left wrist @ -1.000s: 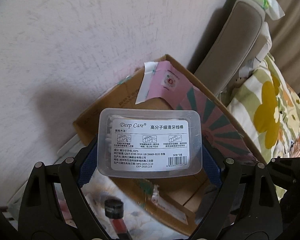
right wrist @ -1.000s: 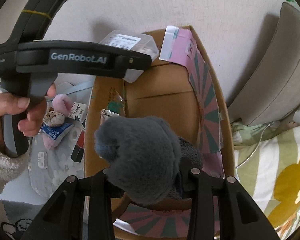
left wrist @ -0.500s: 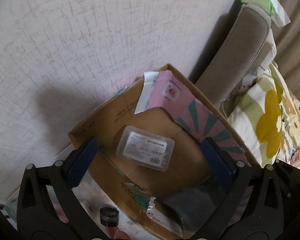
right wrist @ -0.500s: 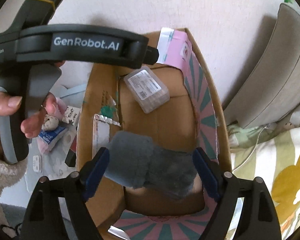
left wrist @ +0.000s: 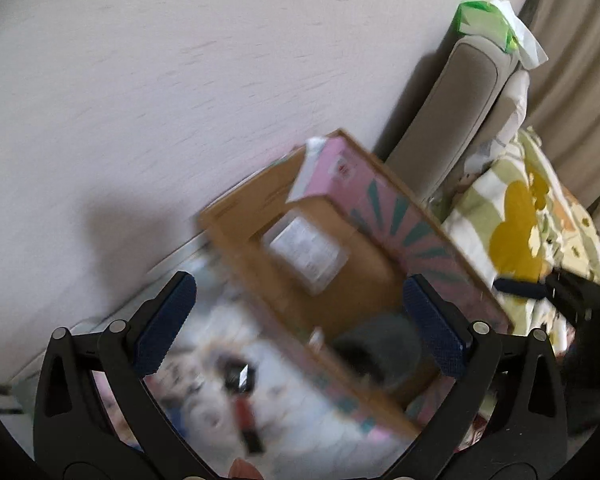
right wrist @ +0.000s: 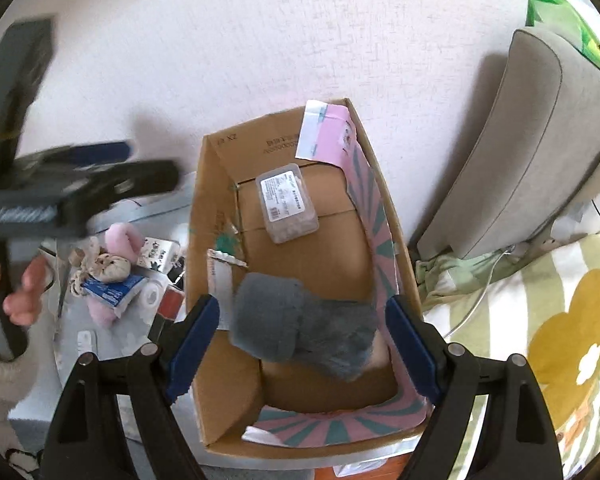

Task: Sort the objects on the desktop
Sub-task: 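Carry the sock and Deep Care box into the cardboard box and release both, then grasp the red lipstick with the right gripper while left grasps the white earphone case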

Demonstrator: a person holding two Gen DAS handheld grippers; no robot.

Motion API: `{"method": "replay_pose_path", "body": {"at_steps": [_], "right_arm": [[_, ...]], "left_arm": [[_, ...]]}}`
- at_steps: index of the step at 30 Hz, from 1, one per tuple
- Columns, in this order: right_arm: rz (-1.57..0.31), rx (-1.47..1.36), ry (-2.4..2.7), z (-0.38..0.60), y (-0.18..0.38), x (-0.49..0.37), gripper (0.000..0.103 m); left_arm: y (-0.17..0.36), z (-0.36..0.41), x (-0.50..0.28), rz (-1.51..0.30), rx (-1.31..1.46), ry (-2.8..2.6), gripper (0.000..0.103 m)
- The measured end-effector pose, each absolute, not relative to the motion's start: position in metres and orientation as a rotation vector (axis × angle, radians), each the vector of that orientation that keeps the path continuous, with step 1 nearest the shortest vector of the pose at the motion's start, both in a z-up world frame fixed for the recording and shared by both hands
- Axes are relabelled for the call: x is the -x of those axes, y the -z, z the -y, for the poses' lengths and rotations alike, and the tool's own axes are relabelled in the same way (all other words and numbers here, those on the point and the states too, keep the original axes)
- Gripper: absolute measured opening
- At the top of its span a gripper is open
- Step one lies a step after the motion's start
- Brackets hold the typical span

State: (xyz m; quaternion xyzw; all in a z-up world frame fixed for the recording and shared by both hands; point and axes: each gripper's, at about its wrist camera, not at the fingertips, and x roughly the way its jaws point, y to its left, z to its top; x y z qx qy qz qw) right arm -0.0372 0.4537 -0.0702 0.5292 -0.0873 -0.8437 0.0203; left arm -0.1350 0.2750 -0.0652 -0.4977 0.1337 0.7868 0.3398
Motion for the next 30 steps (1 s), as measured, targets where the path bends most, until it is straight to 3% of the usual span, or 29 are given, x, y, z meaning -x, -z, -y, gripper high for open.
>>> {"method": "replay_pose_path", "body": {"at_steps": [21, 30], "right_arm": [[-0.018, -1.362, 2.491, -0.327, 0.017, 0.037, 0.083], [-0.015, -1.448, 2.37, -0.277, 0.061, 0.045, 0.083]], "left_arm": [[0.006, -0.017, 0.084, -0.164, 1.214, -2.537, 0.103], [0.049, 0.053, 0.054, -0.12, 1.345, -2.625, 0.103]]}}
